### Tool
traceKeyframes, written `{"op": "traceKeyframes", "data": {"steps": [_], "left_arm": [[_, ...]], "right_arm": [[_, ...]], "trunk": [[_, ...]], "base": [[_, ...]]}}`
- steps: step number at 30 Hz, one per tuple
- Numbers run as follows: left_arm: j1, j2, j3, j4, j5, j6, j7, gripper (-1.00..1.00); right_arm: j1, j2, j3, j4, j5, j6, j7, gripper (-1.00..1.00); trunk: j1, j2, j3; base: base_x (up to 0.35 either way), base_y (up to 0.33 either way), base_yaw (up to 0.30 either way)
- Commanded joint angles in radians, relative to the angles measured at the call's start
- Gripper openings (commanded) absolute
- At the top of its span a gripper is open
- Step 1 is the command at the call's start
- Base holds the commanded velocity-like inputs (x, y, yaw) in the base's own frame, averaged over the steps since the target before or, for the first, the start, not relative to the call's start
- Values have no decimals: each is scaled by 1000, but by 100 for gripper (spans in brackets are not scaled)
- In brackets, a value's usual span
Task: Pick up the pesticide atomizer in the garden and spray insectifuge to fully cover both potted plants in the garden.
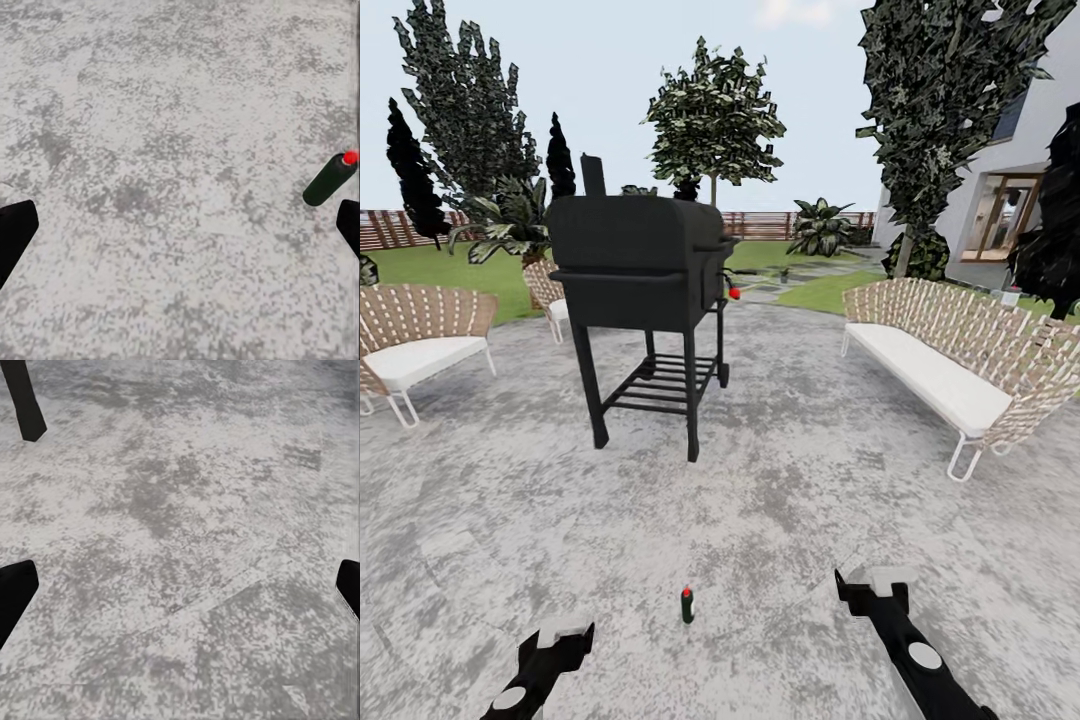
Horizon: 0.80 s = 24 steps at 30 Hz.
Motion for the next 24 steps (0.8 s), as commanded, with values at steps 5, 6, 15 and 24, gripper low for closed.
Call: {"op": "traceKeyframes", "data": {"steps": [5,6,15,24], "left_arm": [[-1,-1,3,1,-1,-3,0,100],[-1,-1,3,1,-1,-3,0,100],[-1,-2,5,1,-1,-3,0,100],[-1,0,12,1,0,-4,0,100]], "right_arm": [[-1,0,-2,0,0,-3,-1,100],[-1,0,-2,0,0,-3,-1,100],[-1,0,-3,-2,0,-3,-4,100],[-1,1,1,-6,1,-9,-1,100]], "trunk": [[0,0,-1],[0,0,-1],[0,0,-1],[0,0,-1]], "base": [[215,-214,38],[212,-216,104],[211,-217,50],[186,-187,1]]}}
